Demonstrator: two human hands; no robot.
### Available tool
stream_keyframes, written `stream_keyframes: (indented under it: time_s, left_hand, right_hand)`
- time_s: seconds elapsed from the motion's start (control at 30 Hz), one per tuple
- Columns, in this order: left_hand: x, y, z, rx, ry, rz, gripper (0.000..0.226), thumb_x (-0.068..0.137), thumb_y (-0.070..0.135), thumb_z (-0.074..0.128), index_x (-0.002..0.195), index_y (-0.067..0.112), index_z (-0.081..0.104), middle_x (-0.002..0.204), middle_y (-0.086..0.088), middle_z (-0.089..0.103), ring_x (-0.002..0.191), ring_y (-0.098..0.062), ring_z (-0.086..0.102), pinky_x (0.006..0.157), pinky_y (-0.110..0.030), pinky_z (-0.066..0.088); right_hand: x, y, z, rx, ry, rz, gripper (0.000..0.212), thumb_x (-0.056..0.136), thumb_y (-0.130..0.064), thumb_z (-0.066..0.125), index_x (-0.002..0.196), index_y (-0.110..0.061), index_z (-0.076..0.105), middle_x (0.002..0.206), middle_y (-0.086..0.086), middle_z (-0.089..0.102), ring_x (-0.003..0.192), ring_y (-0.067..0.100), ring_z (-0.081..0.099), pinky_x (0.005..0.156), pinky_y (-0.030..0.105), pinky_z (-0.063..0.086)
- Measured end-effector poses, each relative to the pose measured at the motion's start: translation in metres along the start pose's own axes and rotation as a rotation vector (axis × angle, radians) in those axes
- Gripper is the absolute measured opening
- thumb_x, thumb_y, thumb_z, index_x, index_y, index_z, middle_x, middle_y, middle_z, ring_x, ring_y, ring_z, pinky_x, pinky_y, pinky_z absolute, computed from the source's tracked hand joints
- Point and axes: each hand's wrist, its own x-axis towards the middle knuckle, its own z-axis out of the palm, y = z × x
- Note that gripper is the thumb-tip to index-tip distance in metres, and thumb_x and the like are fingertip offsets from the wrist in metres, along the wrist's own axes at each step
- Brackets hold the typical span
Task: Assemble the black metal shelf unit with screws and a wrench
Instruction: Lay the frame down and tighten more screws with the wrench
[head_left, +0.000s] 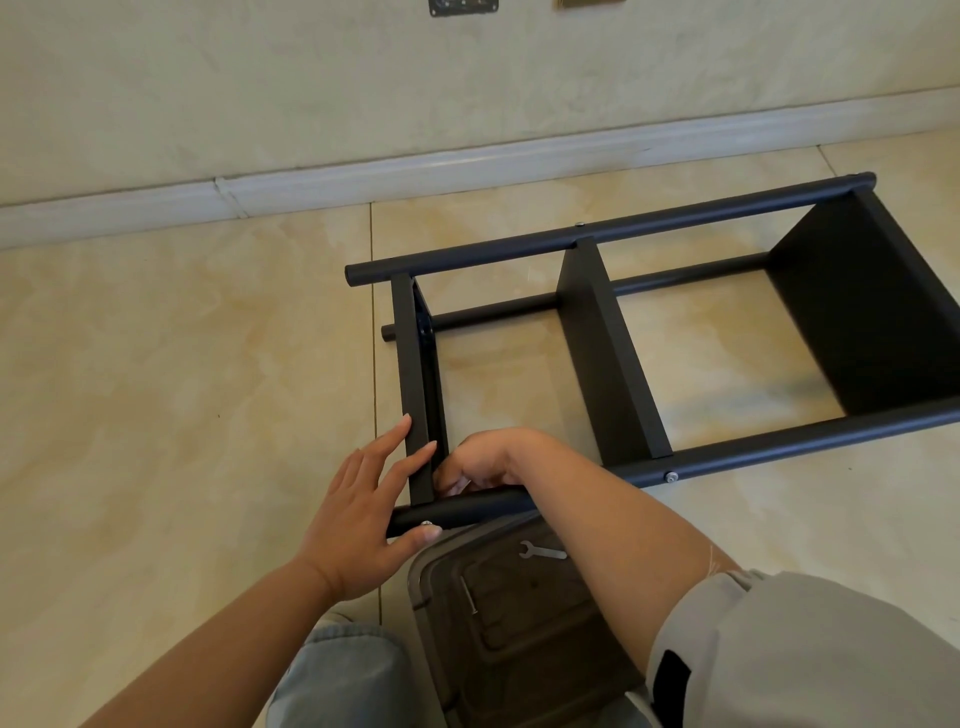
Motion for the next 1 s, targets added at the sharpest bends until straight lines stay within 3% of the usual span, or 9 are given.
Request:
stream_keyframes:
  time_s: [0.1, 0.3, 0.43, 0.6, 0.77, 1.0]
  left_hand:
    - [-0.0003, -0.0012, 0.0006, 0.003, -0.005, -0.003, 0.072, 0.083, 0.077, 0.026, 0.145, 0.042, 0.014, 0.157, 0.003, 0.009, 0.138, -0.027, 0.026, 0.106, -0.044, 0.026]
    - [-0.0006, -0.0009, -0.0002, -0.004, -0.014, -0.011, 0.073, 0.083, 0.077, 0.026, 0.145, 0.042, 0.014, 0.157, 0.003, 0.008, 0.138, -0.028, 0.027, 0.106, -0.045, 0.028]
    - [-0.0001, -0.0016, 0.0005, -0.001, -0.016, -0.017, 0.073, 0.083, 0.077, 0.028, 0.146, 0.041, 0.016, 0.157, 0.003, 0.008, 0.138, -0.028, 0.027, 0.106, -0.045, 0.028]
    - [-0.0003, -0.0014, 0.0010, 0.000, -0.018, -0.011, 0.073, 0.083, 0.077, 0.027, 0.145, 0.043, 0.013, 0.157, 0.003, 0.008, 0.138, -0.027, 0.026, 0.107, -0.044, 0.026]
    - [0.0001, -0.0011, 0.0006, -0.009, -0.017, -0.014, 0.073, 0.082, 0.077, 0.027, 0.145, 0.041, 0.016, 0.157, 0.003, 0.008, 0.138, -0.028, 0.026, 0.107, -0.045, 0.027]
    - [0.0000, -0.0014, 0.0006, -0.003, -0.013, -0.007, 0.073, 0.082, 0.077, 0.025, 0.145, 0.042, 0.014, 0.157, 0.002, 0.008, 0.137, -0.027, 0.025, 0.107, -0.043, 0.025]
  right_hand:
    - [0.0017, 0.0004, 0.0003, -0.063, 0.019, 0.000, 0.030, 0.095, -0.022, 0.049, 0.067, -0.015, 0.053, 0.066, 0.000, 0.053, 0.059, 0.011, 0.047, 0.062, 0.025, 0.038]
    - [0.0029, 0.0008, -0.0004, 0.003, 0.000, -0.002, 0.022, 0.096, -0.018, 0.048, 0.076, -0.013, 0.058, 0.071, 0.001, 0.057, 0.060, 0.010, 0.053, 0.063, 0.022, 0.042]
    - [0.0058, 0.0013, 0.0004, -0.065, 0.031, 0.006, 0.030, 0.095, -0.022, 0.048, 0.066, -0.015, 0.053, 0.064, 0.000, 0.050, 0.056, 0.010, 0.043, 0.060, 0.024, 0.036]
    - [0.0062, 0.0021, 0.0007, 0.024, -0.002, -0.007, 0.019, 0.095, -0.019, 0.048, 0.082, -0.013, 0.061, 0.079, 0.002, 0.061, 0.074, 0.014, 0.056, 0.084, 0.031, 0.042]
    - [0.0038, 0.0026, -0.0003, 0.006, 0.013, 0.001, 0.022, 0.095, -0.020, 0.050, 0.075, -0.014, 0.058, 0.070, 0.000, 0.058, 0.064, 0.011, 0.054, 0.063, 0.024, 0.041]
    - [0.0062, 0.0026, -0.0006, 0.041, -0.015, 0.011, 0.020, 0.095, -0.018, 0.049, 0.079, -0.013, 0.060, 0.075, 0.002, 0.060, 0.067, 0.013, 0.056, 0.068, 0.025, 0.044]
